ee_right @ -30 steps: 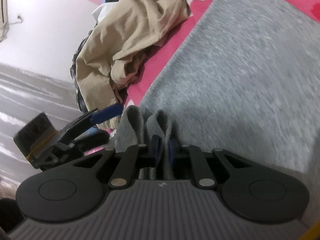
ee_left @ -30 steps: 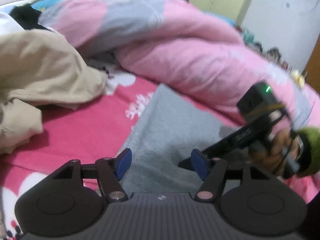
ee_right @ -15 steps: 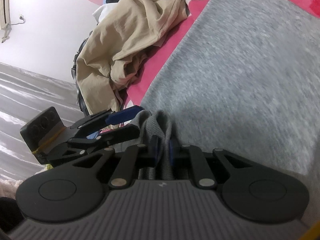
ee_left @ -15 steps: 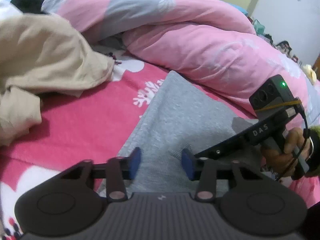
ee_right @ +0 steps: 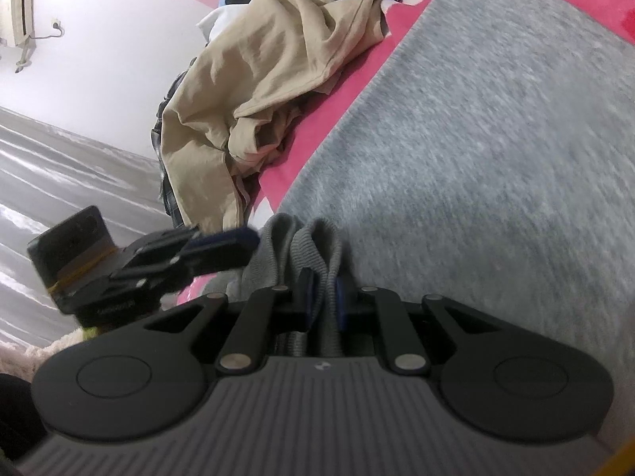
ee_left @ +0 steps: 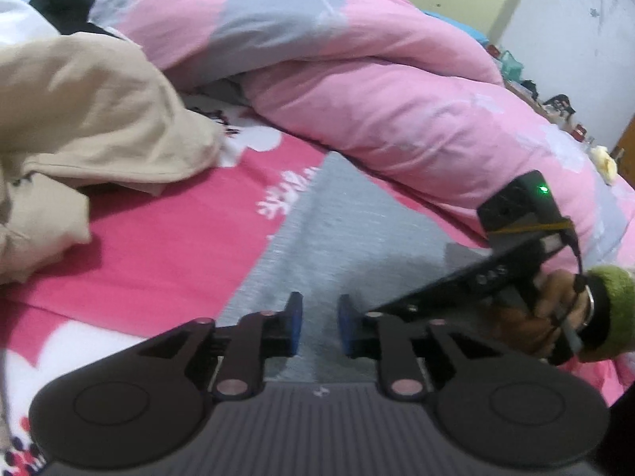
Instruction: Fold clothes
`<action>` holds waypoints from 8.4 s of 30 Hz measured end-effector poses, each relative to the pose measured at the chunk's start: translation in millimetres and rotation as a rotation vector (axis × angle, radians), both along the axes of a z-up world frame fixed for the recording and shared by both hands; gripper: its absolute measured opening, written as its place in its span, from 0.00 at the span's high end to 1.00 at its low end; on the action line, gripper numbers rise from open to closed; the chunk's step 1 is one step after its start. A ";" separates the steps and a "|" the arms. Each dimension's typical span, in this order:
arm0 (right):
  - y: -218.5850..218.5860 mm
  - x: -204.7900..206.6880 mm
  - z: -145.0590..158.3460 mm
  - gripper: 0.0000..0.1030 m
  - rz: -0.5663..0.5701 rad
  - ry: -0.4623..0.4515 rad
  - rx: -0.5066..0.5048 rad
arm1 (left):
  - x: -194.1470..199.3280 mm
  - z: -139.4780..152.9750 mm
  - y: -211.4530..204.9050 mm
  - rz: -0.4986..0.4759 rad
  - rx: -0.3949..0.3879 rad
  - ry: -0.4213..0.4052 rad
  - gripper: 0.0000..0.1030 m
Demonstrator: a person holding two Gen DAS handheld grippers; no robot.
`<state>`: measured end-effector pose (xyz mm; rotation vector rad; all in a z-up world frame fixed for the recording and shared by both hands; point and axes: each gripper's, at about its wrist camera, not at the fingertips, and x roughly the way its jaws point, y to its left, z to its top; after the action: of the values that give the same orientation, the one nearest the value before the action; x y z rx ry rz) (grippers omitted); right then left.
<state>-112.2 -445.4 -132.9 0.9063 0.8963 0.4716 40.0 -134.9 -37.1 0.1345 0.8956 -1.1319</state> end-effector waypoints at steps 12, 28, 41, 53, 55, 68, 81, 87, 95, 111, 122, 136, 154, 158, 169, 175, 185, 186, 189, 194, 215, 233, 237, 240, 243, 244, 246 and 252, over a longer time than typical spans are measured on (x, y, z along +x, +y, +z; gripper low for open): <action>7.9 2.3 67.8 0.66 0.091 -0.080 -0.138 | 11.6 -2.5 32.4 0.117 -0.022 0.094 0.51; 61.7 -15.5 102.2 0.91 0.199 -0.112 -0.331 | -22.6 17.1 51.5 0.122 -0.171 0.090 0.51; 10.2 -9.6 72.5 0.43 0.095 -0.019 -0.311 | -23.3 -27.1 20.8 0.110 -0.049 0.076 0.51; 21.6 32.9 37.6 0.30 0.198 0.059 -0.116 | -42.0 -26.6 15.6 0.086 -0.043 -0.057 0.48; 29.4 32.6 41.8 0.31 0.219 0.038 -0.169 | -44.5 -27.2 16.3 0.087 -0.047 -0.070 0.47; 40.4 23.8 50.7 0.81 0.185 0.047 -0.213 | -48.0 -7.0 30.6 0.129 -0.073 -0.024 0.45; -35.7 44.3 115.9 0.82 0.093 -0.023 -0.427 | -43.7 32.9 124.5 0.374 -0.113 0.125 0.44; -49.8 47.4 111.7 0.82 0.101 0.023 -0.420 | -39.3 7.2 140.0 0.443 -0.017 0.161 0.45; -66.6 50.8 89.7 0.78 0.098 0.035 -0.555 | -40.0 -11.0 124.4 0.381 0.060 0.095 0.45; -20.7 -31.8 165.6 0.56 0.010 -0.223 -0.948 | -65.2 34.8 180.8 0.508 0.026 -0.018 0.45; 32.4 -47.6 88.3 0.52 0.167 -0.162 -1.258 | -175.4 49.2 172.1 0.319 0.146 -0.097 0.44; 79.9 -80.8 108.7 0.52 0.164 -0.412 -1.220 | -225.5 10.9 140.9 0.088 0.393 -0.433 0.93; 59.0 -28.4 125.0 0.55 0.157 -0.380 -1.175 | -199.6 24.7 203.9 0.208 0.325 -0.163 0.79; 46.0 4.3 85.4 0.55 0.176 -0.266 -1.220 | -187.5 35.6 210.3 0.299 0.274 -0.159 0.78; 99.8 -59.0 158.1 0.53 0.385 -0.492 -0.969 | -202.9 31.1 116.0 -0.001 0.241 -0.367 0.48; 148.9 -114.4 156.4 0.56 0.713 -0.501 -0.799 | -202.4 2.8 89.6 -0.040 0.326 -0.471 0.67; 203.4 -155.4 120.0 0.76 0.979 -0.697 -0.962 | -158.0 11.7 107.1 0.081 0.206 -0.217 0.86; 209.5 -161.6 115.8 0.76 1.020 -0.767 -1.025 | -153.7 12.3 108.7 0.090 0.195 -0.192 0.86; 224.4 -178.1 102.3 0.74 1.154 -0.932 -1.165 | -139.9 13.1 113.2 0.115 0.159 -0.128 0.86; 234.5 -183.4 78.8 0.80 1.215 -1.019 -1.322 | -135.4 13.7 116.8 0.112 0.141 -0.111 0.86; 238.6 -98.5 86.2 0.97 0.750 -0.385 -0.996 | -206.7 46.2 126.7 0.012 0.081 -0.253 0.76; 168.9 -94.6 141.6 0.67 0.619 -0.492 -0.825 | -215.5 -3.6 92.0 0.060 0.183 -0.310 0.83; 187.3 -69.4 115.2 0.69 0.731 -0.415 -0.757 | -222.6 -5.7 84.0 0.068 0.209 -0.355 0.82; 197.4 -60.6 94.8 0.91 0.771 -0.344 -0.784 | -230.3 0.6 83.7 0.076 0.217 -0.398 0.81; 191.2 -48.9 96.3 0.92 0.715 -0.301 -0.713 | -242.9 12.8 84.7 0.033 0.178 -0.442 0.76; 188.9 -46.3 98.2 0.92 0.696 -0.285 -0.690 | -246.7 16.5 84.6 0.015 0.163 -0.451 0.74; 186.5 -43.9 96.9 0.92 0.680 -0.258 -0.662 | -248.2 14.3 78.0 -0.014 0.151 -0.437 0.73; 174.7 -46.3 103.9 0.94 0.631 -0.246 -0.588 | -225.4 -11.8 64.9 0.058 0.197 -0.382 0.77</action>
<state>-158.5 -270.7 -29.0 0.0085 1.0087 0.7838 -185.4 -70.1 -48.9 0.4674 0.6617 -0.9211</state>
